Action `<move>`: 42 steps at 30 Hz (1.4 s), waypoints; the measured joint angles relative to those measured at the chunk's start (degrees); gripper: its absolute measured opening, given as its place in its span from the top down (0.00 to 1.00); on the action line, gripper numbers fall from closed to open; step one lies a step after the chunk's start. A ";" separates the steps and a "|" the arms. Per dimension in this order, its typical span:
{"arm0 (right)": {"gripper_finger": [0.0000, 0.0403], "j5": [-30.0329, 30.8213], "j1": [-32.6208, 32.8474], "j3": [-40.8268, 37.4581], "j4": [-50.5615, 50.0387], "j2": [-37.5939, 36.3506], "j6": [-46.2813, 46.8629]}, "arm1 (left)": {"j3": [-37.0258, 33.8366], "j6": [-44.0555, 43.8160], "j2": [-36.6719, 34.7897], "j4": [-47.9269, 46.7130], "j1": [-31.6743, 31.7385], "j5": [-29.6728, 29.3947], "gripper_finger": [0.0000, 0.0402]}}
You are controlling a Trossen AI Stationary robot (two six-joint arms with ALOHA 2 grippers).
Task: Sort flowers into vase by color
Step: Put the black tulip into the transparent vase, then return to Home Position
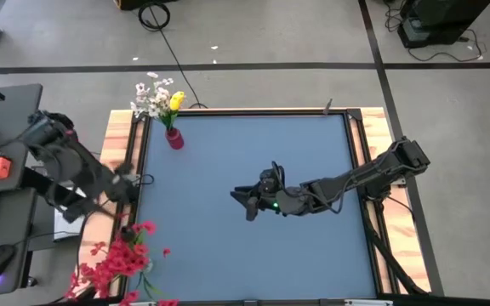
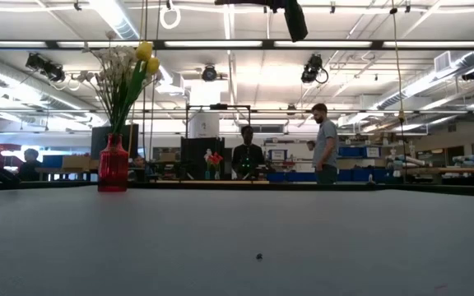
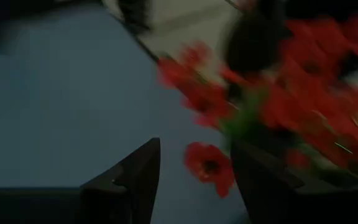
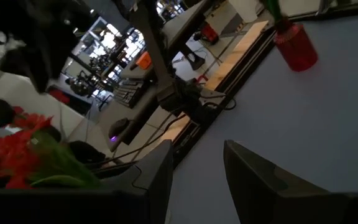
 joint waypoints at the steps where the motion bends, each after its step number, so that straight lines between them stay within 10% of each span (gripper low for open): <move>1: 0.62 0.07 -0.29 0.00 -0.06 -0.09 -0.25 | 1.15 0.53 -0.20 -0.03 0.00 -3.73 0.50; 11: 0.63 -5.05 -5.86 -0.02 -1.52 -6.52 -11.69 | 1.70 -0.97 -0.85 7.20 0.11 -34.35 0.59; 19: 0.85 -19.16 -13.07 0.00 -7.66 -16.55 -23.47 | -7.34 1.48 -0.78 26.36 10.17 -33.87 0.83; 26: 0.96 -31.32 -17.99 0.00 -9.84 -20.36 -29.42 | -17.31 4.15 2.47 47.04 30.43 -19.71 0.98; 42: 0.99 -29.30 -18.10 -2.74 -28.68 -41.32 -43.44 | -39.17 9.56 3.62 72.03 37.82 -14.45 0.99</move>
